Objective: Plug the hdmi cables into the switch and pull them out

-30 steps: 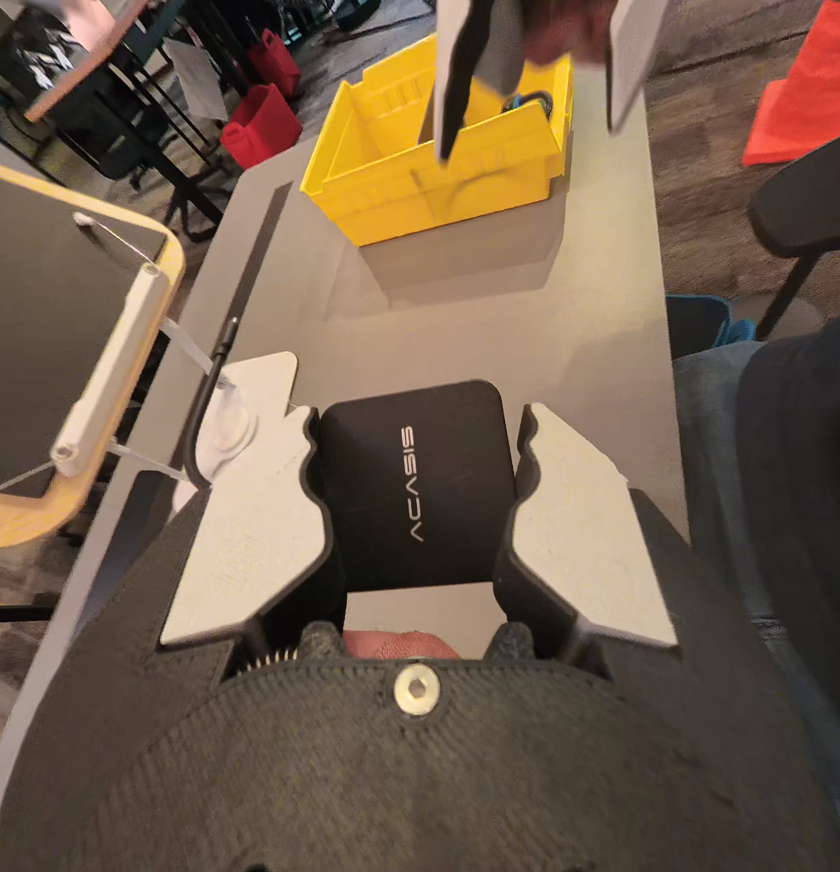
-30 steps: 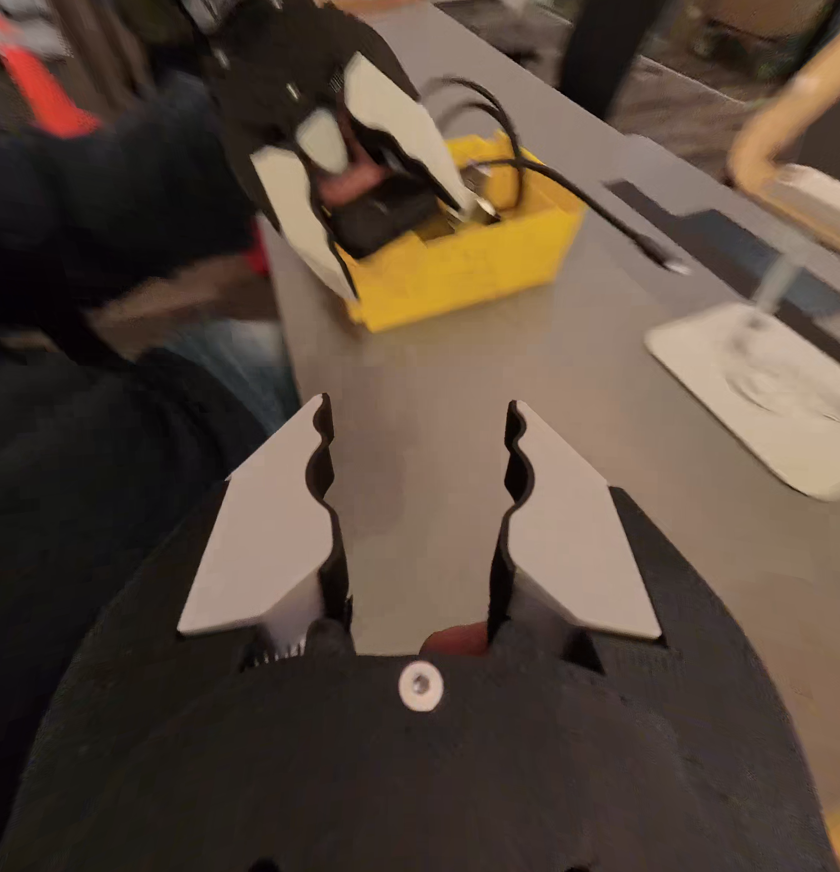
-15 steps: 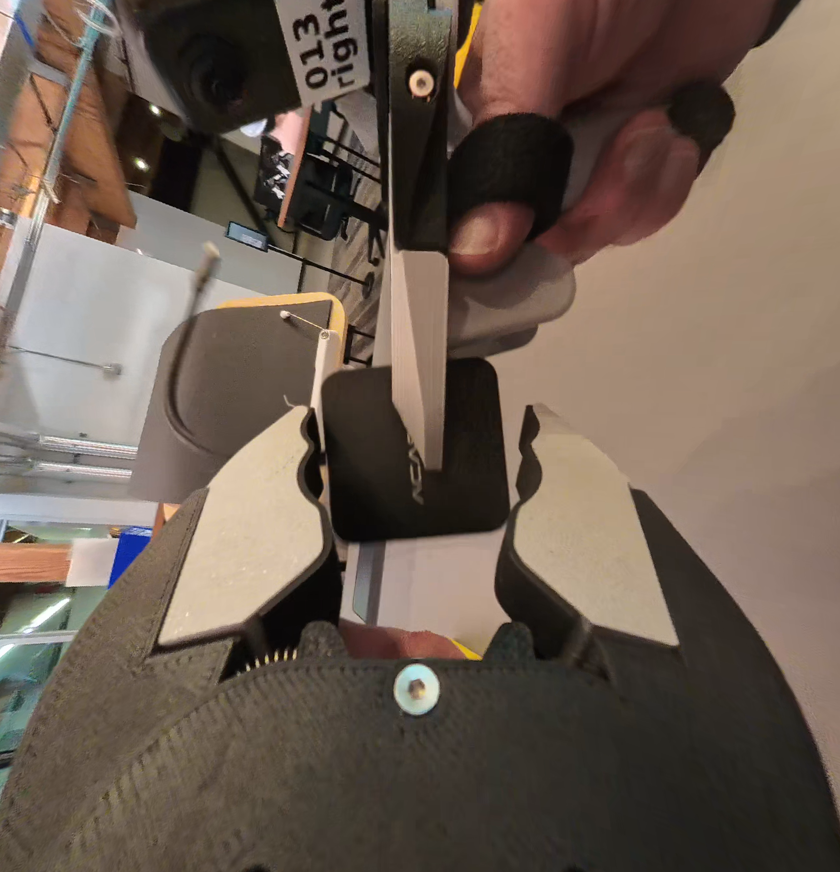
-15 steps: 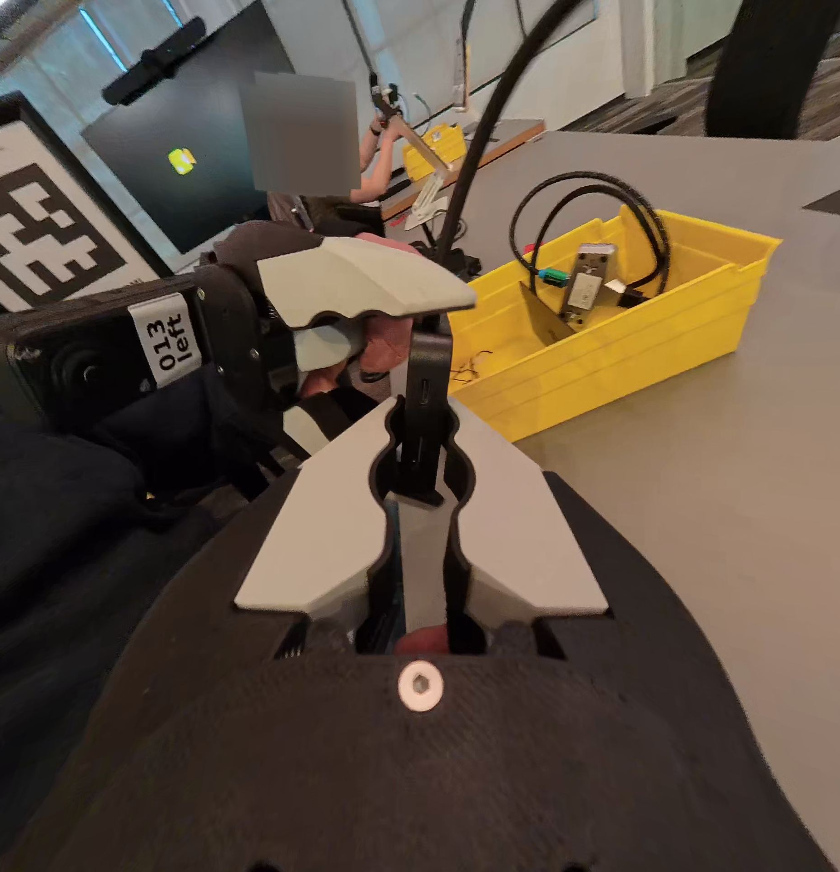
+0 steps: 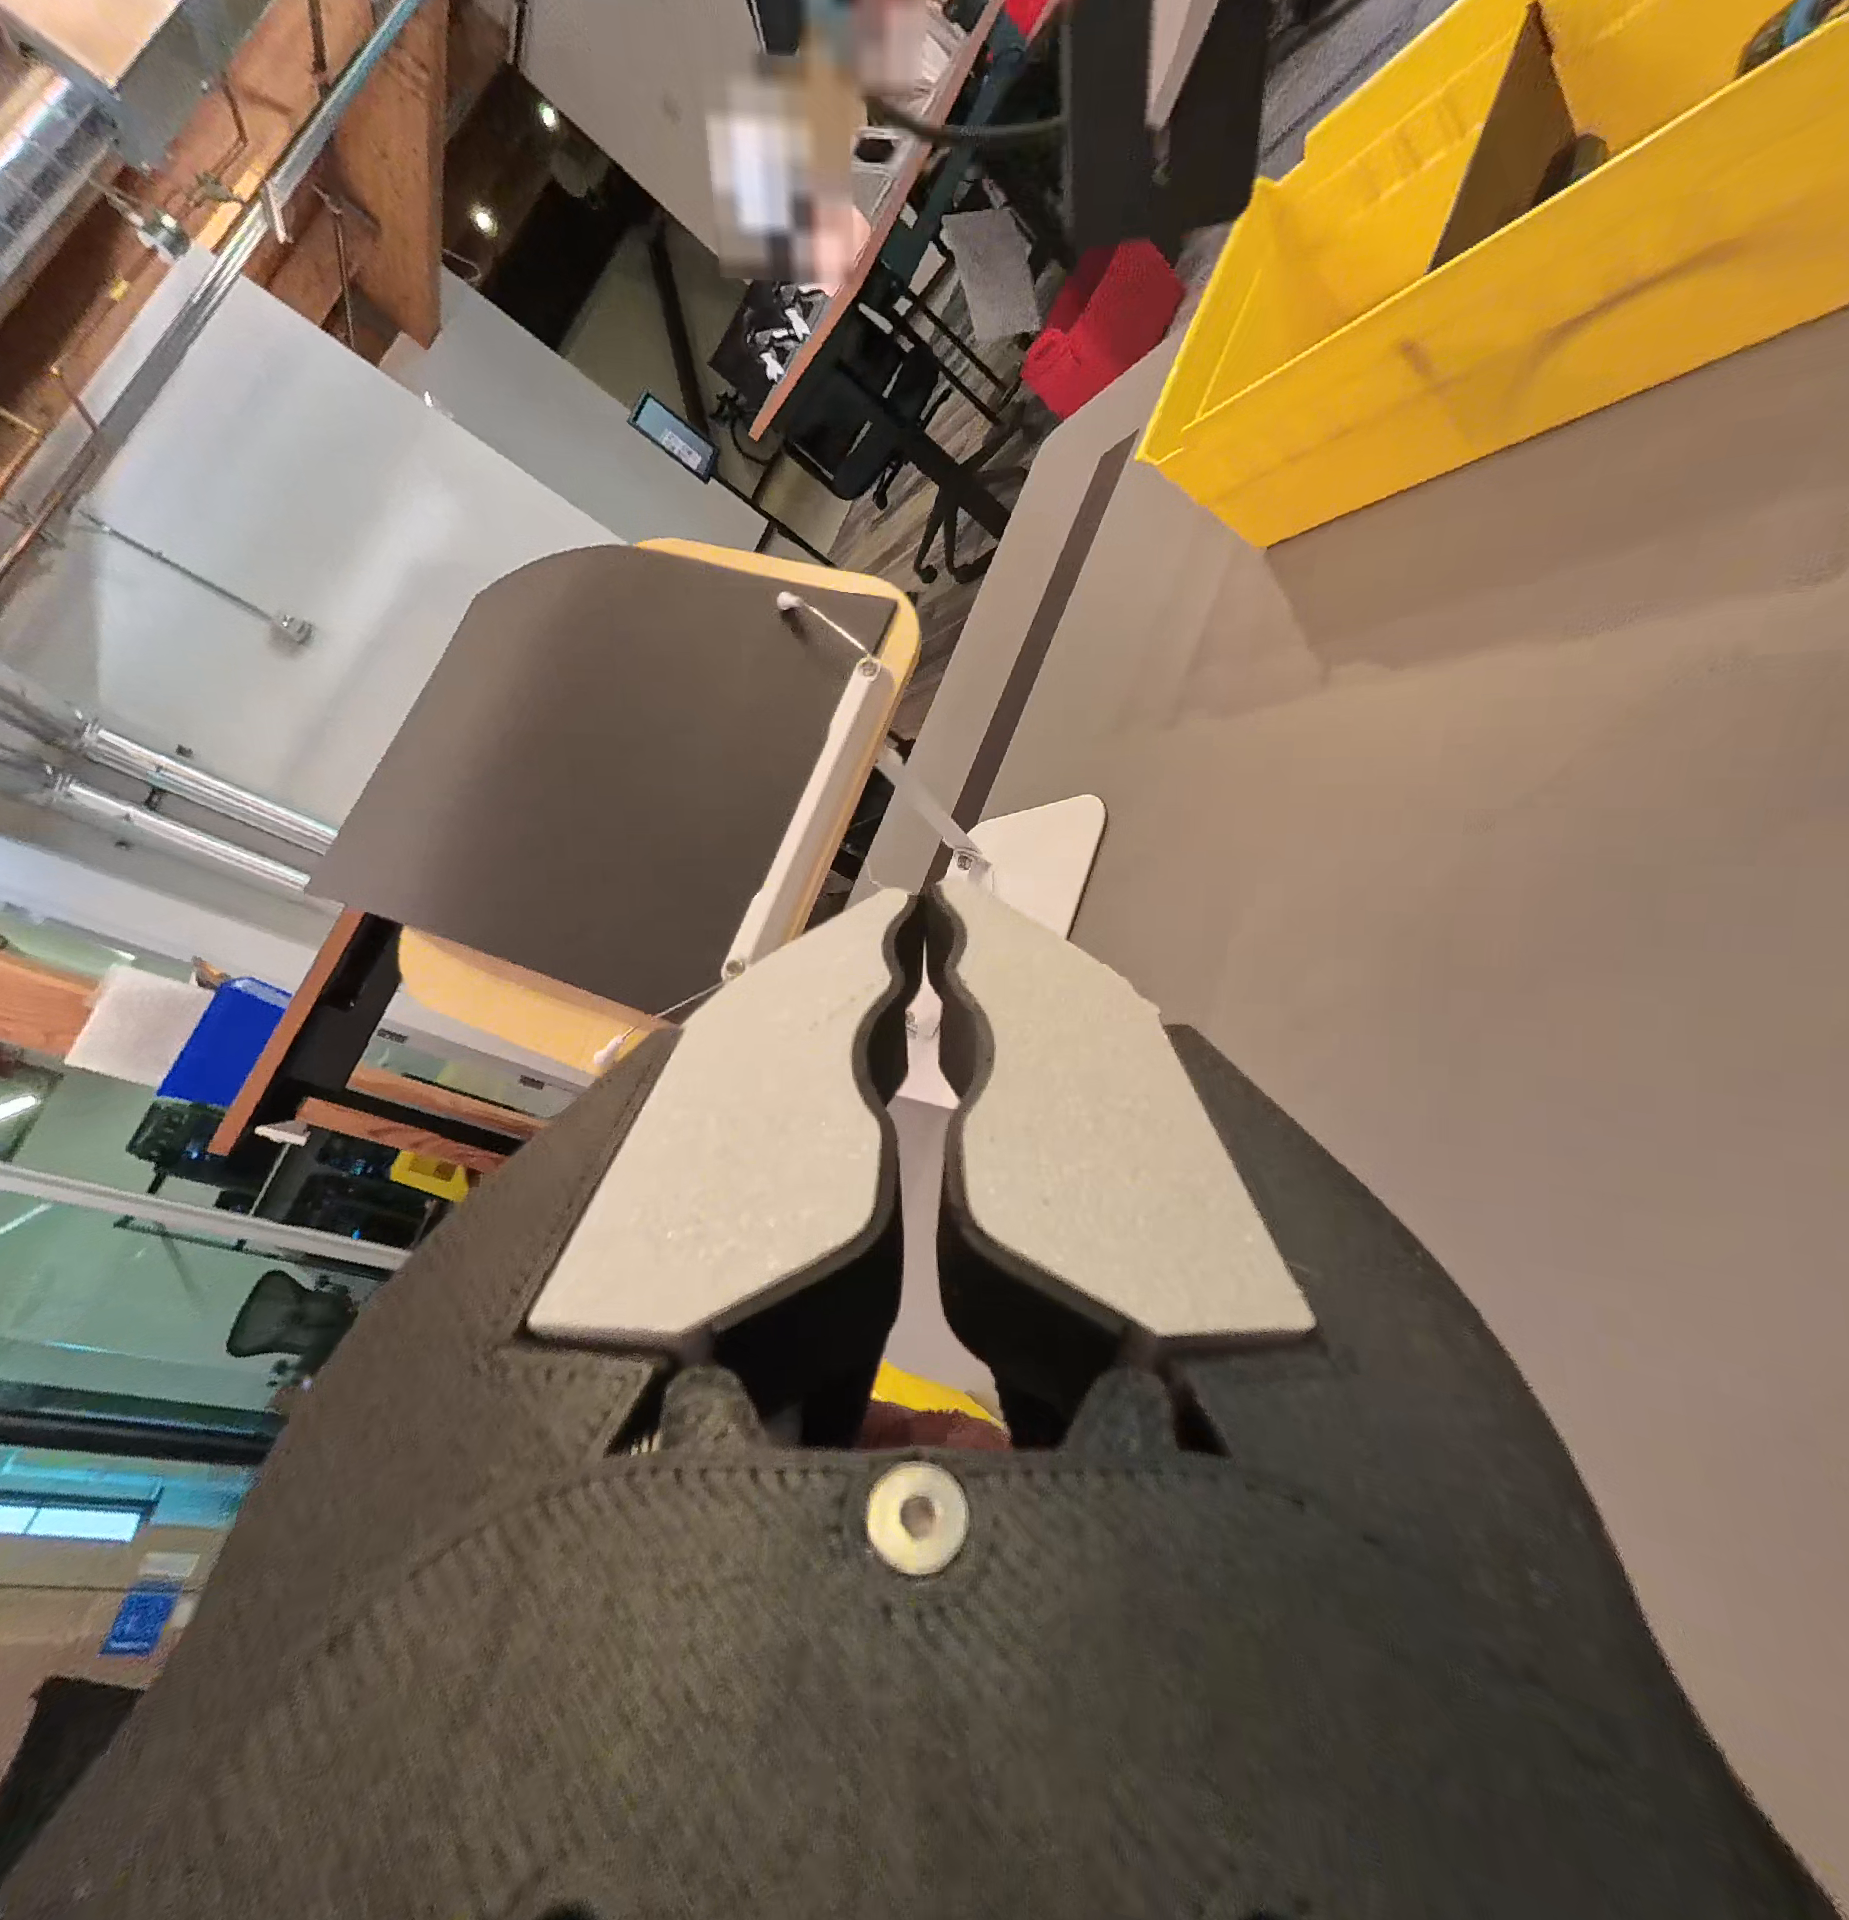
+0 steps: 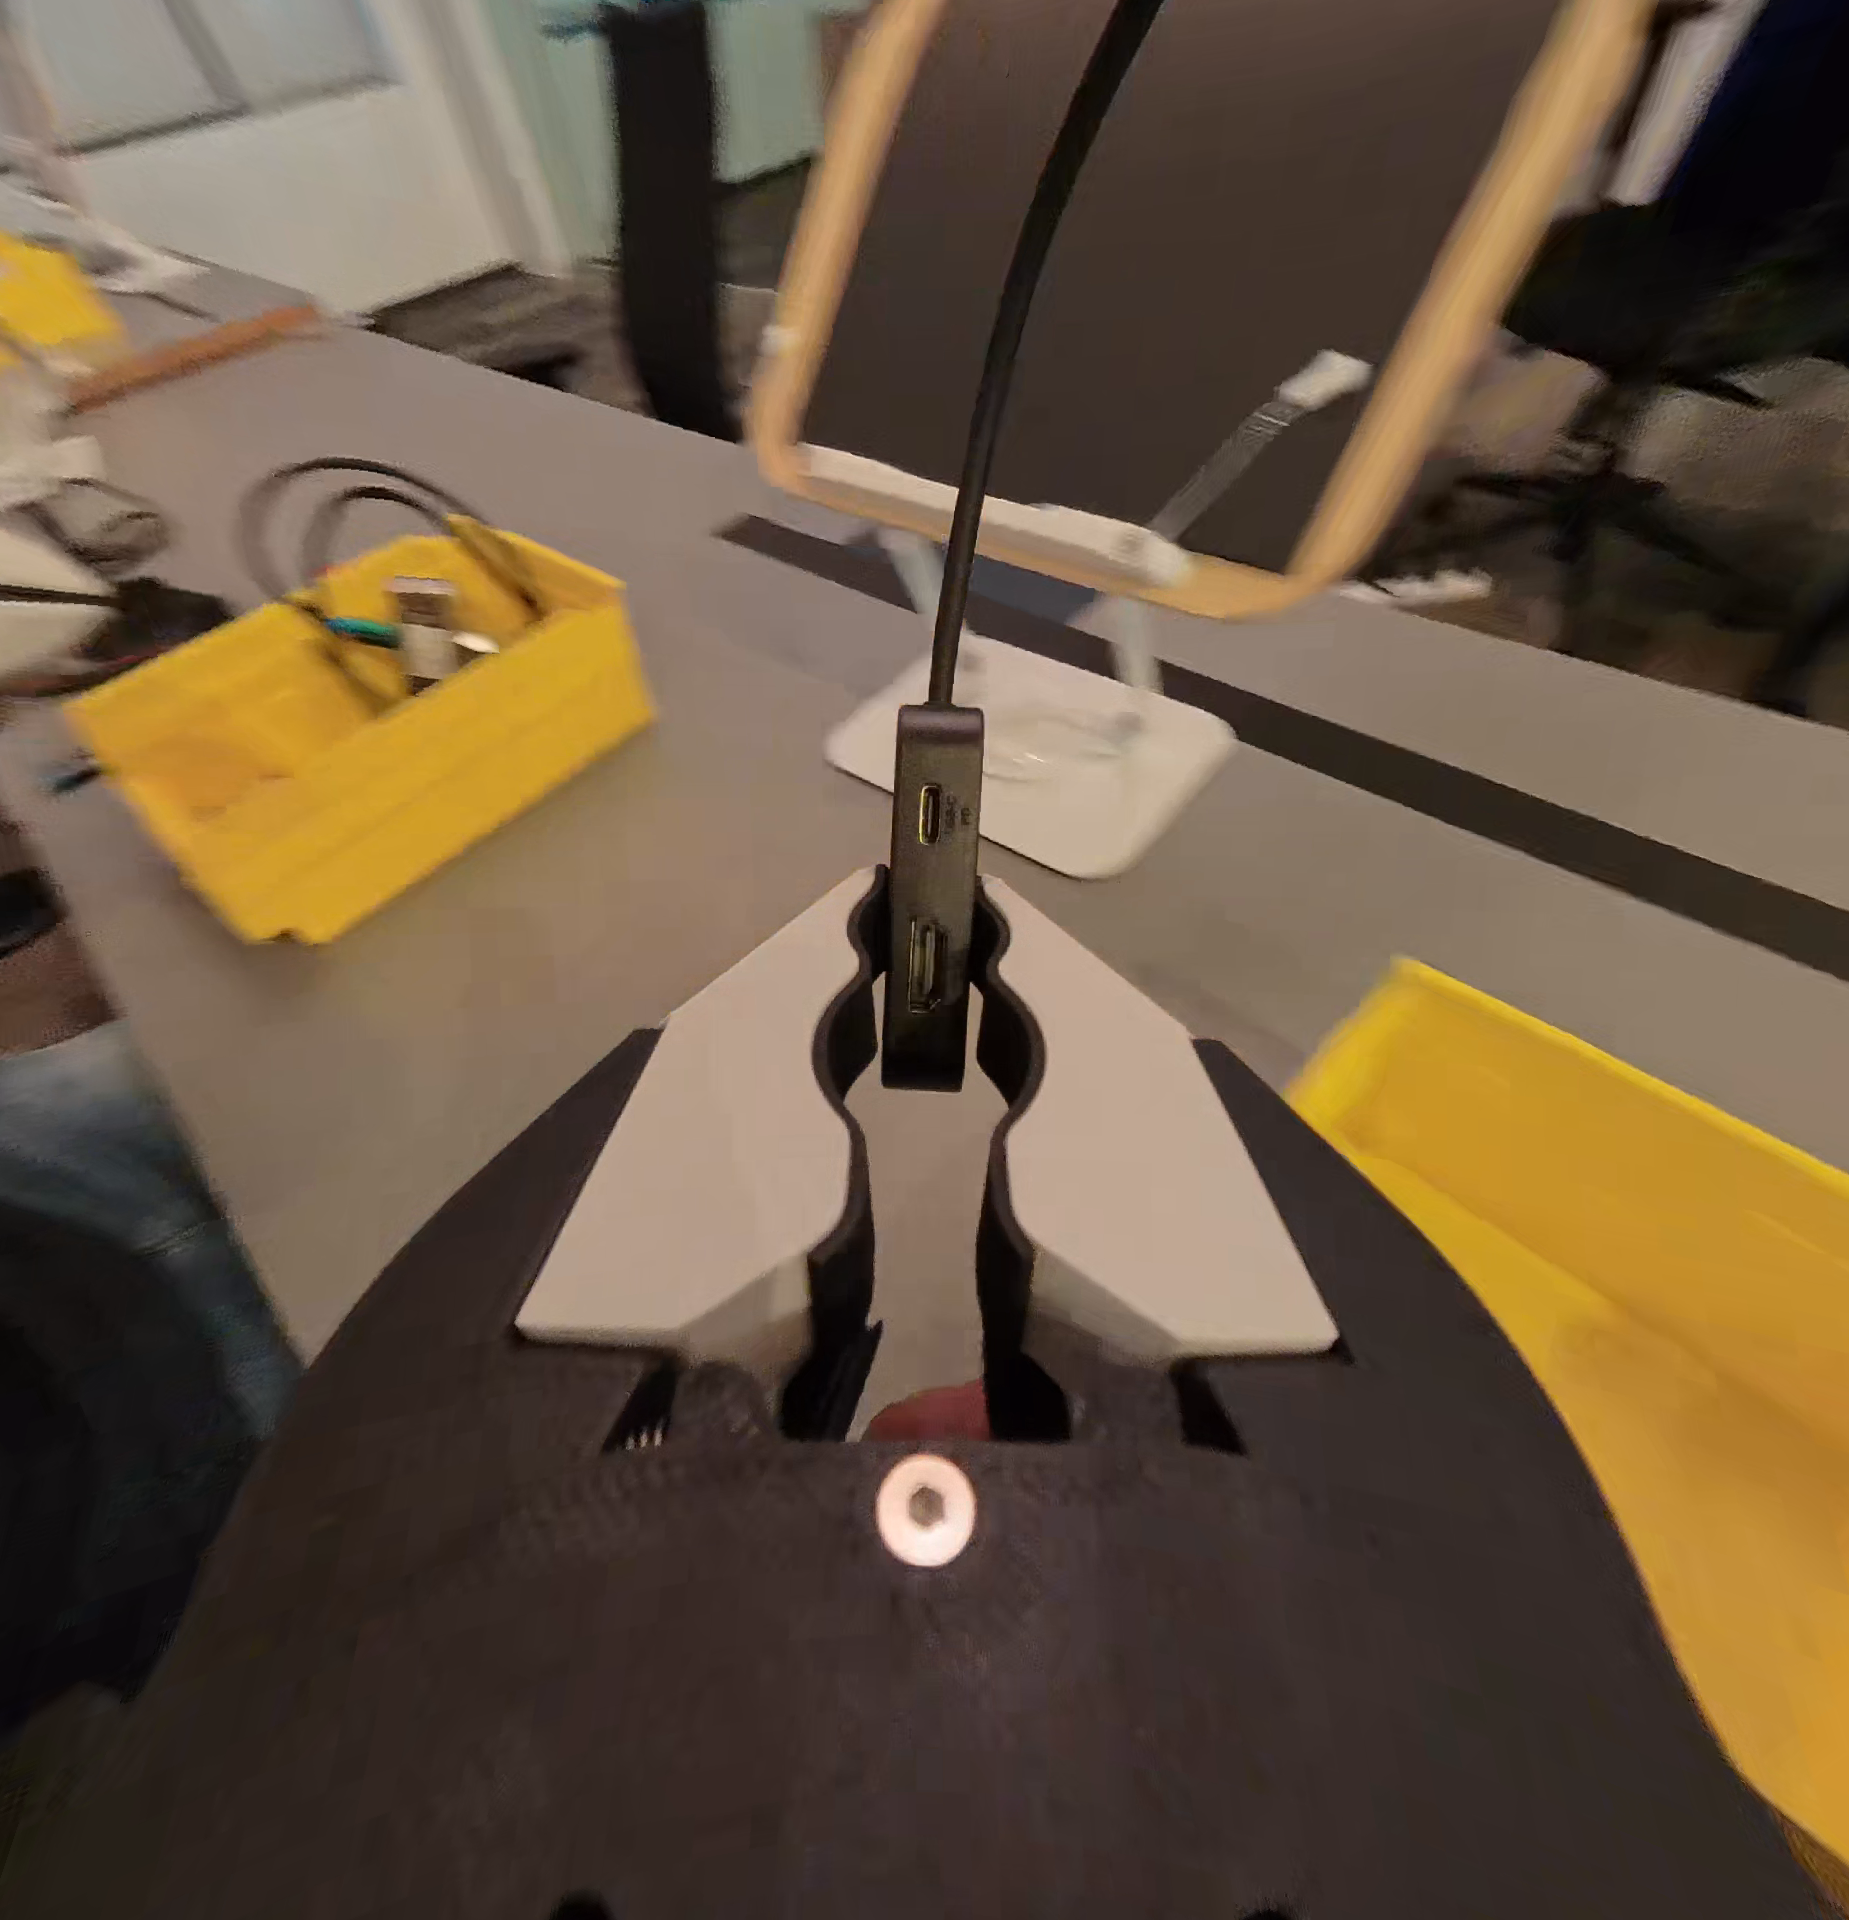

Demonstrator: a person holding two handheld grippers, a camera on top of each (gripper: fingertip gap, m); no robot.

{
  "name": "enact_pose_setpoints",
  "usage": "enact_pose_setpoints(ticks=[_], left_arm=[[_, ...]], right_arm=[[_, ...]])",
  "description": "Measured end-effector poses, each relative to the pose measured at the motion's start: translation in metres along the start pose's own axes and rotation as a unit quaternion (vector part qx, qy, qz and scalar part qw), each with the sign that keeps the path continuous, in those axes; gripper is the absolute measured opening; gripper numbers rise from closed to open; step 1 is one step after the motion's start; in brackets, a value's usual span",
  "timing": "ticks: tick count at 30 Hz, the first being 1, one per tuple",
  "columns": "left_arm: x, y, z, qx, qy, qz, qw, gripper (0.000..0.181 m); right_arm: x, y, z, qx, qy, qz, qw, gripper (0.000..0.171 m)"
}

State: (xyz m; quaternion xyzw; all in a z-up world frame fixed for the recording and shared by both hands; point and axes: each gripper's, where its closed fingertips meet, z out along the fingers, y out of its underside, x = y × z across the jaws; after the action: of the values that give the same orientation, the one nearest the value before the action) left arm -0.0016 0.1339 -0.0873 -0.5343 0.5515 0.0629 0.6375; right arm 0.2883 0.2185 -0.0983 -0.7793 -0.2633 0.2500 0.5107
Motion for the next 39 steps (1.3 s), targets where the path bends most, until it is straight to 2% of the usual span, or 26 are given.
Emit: enact_pose_setpoints(ticks=[4,8,16,18,19,23,28,32,36,39], left_arm=[[-0.007,0.006,0.000,-0.006,0.000,-0.022,1.000,0.000],[-0.007,0.011,0.001,-0.013,0.007,-0.029,0.999,0.000],[-0.001,0.027,0.006,-0.045,0.026,-0.026,0.998,0.000],[-0.002,0.031,0.007,-0.051,0.023,-0.023,0.998,0.000],[-0.002,0.034,0.007,-0.055,0.026,-0.023,0.998,0.001],[-0.011,0.042,0.004,-0.069,0.021,-0.028,0.997,0.012],[-0.048,0.073,-0.010,-0.117,-0.018,-0.023,0.993,0.024],[-0.089,0.111,-0.033,-0.143,-0.062,-0.061,0.986,0.032],[-0.111,0.176,-0.058,-0.207,-0.065,-0.132,0.967,0.035],[-0.114,0.228,-0.074,-0.273,-0.076,-0.142,0.948,0.040]], right_arm=[[0.078,0.036,-0.018,-0.053,0.061,0.053,0.995,0.011],[0.121,0.076,-0.014,-0.096,0.087,0.093,0.987,0.011],[0.143,0.138,0.009,-0.199,0.093,0.121,0.968,0.014],[0.148,0.139,0.008,-0.207,0.110,0.117,0.965,0.022],[0.150,0.139,0.007,-0.211,0.121,0.112,0.963,0.034],[0.150,0.128,-0.002,-0.210,0.155,0.070,0.963,0.039],[0.120,0.086,-0.010,-0.166,0.180,-0.001,0.970,0.039],[0.066,0.043,-0.006,-0.103,0.145,-0.064,0.982,0.040],[0.001,0.013,0.005,-0.051,0.085,-0.101,0.990,0.038],[-0.042,0.005,0.019,-0.040,0.047,-0.129,0.990,0.038]])
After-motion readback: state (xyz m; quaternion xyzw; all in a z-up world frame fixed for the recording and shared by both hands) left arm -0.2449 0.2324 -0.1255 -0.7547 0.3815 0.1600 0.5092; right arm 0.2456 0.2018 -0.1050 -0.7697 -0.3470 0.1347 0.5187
